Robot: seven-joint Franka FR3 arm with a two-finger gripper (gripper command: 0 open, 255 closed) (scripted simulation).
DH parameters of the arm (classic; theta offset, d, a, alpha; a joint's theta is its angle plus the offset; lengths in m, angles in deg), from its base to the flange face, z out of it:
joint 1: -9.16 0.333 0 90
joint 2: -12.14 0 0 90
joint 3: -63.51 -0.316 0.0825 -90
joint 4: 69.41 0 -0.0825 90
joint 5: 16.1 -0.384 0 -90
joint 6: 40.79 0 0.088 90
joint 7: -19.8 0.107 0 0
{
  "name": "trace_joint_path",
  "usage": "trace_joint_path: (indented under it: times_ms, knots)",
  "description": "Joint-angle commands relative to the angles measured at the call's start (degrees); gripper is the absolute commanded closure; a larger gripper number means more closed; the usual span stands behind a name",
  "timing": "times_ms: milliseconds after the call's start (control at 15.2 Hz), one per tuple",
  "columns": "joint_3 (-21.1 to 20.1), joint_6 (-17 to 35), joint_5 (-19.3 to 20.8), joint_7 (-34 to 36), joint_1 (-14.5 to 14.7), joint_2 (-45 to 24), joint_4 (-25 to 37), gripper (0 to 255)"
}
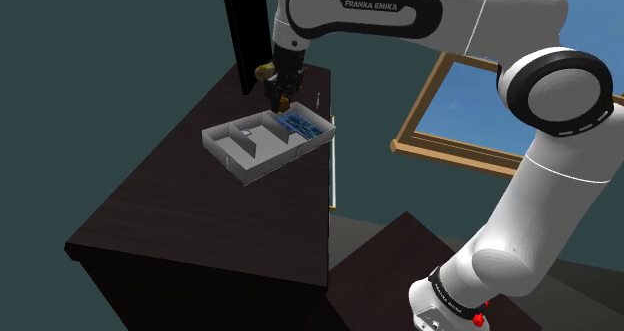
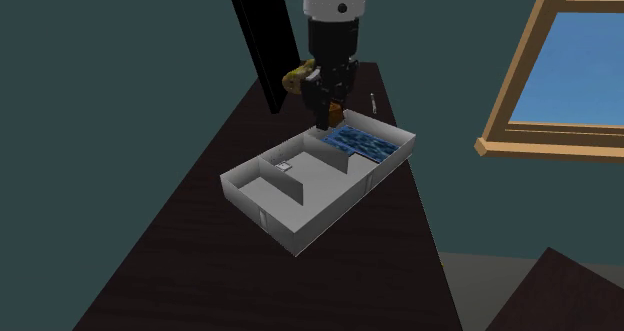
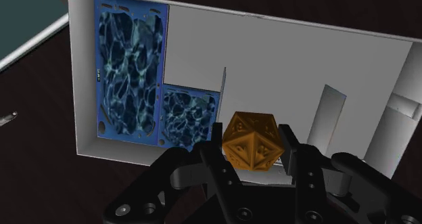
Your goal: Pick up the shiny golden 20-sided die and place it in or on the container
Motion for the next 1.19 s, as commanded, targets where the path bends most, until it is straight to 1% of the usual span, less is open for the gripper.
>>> trace_joint_path:
  times_ms: [0,594,1122]
  knots:
    - [0.0,1.6,0.0,0.0,-0.1,0.0,-1.6,255]
    - [0.2,8.2,0.3,0.2,-0.2,-0.6,-7.5,255]
    - [0.2,8.2,0.3,0.2,-0.2,-0.6,-7.5,255]
